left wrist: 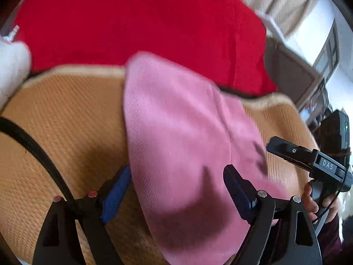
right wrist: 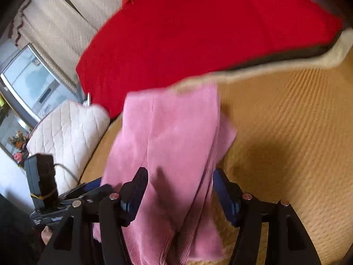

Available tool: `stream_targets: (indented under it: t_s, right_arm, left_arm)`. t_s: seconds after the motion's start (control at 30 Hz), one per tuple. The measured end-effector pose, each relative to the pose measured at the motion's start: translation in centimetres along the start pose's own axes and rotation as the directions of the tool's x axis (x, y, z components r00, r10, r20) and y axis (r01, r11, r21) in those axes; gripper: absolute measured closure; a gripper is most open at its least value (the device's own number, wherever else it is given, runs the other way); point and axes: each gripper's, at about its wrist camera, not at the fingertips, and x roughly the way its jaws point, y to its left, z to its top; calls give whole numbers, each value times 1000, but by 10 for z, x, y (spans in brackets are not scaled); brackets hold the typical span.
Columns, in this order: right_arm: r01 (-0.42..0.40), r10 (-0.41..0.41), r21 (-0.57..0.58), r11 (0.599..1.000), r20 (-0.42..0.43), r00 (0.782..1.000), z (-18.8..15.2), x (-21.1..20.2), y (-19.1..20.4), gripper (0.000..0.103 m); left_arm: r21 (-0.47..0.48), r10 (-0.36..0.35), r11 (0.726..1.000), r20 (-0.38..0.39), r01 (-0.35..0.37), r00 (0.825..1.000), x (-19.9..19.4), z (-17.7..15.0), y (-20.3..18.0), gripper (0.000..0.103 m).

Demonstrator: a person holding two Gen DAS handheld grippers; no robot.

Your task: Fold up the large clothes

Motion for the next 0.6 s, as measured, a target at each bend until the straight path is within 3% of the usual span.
stream_targets:
  t_s: [0.1, 0.13, 0.17, 0.23, 0.37, 0.5, 0.6]
  right_arm:
    - [-6, 8, -43, 999, 50, 999, 19, -7, 9, 39]
    - [-9, 12, -65, 998, 48, 999, 25, -5, 13, 44]
    - [-10, 14, -86, 996, 47, 999, 29, -3, 18, 55]
    - [-14, 17, -119, 993, 22, 1000, 36, 8, 24, 64]
    - [-17, 11, -86, 996, -68, 998, 46, 54, 20, 64]
    - [79, -88, -55, 995, -193, 977, 45, 108, 3, 65]
    - [93, -106, -81, 992, -168, 980, 44, 104, 6, 66]
  left_arm:
    - [16, 35, 999, 75, -36, 997, -14, 6, 3, 17]
    - [25, 50, 998, 75, -52, 996, -13, 5, 1, 17]
    - [37, 69, 997, 68, -72, 995, -10, 4, 0, 17]
    - [72, 122, 990, 40, -124, 992, 1, 2, -3, 17]
    - [107, 171, 981, -57, -164, 984, 34, -6, -7, 17]
    - [92, 145, 986, -91, -137, 985, 53, -10, -4, 15]
    - [59, 131, 990, -97, -125, 987, 47, -9, 4, 14]
